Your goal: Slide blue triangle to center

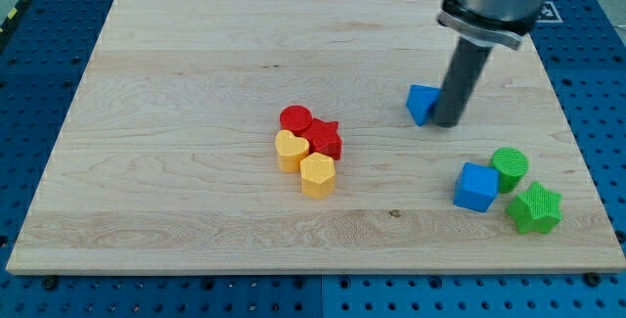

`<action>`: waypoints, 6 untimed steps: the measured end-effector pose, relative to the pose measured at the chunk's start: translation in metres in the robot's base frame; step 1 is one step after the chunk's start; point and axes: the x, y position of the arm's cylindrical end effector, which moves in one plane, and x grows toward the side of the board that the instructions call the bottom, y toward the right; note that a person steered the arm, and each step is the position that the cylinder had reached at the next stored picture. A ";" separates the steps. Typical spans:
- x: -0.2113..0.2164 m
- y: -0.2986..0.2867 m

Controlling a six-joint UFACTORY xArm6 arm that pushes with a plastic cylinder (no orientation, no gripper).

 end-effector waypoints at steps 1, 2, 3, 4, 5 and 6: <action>-0.019 -0.019; -0.028 -0.019; -0.048 -0.018; -0.048 -0.018; -0.048 -0.030; -0.048 -0.054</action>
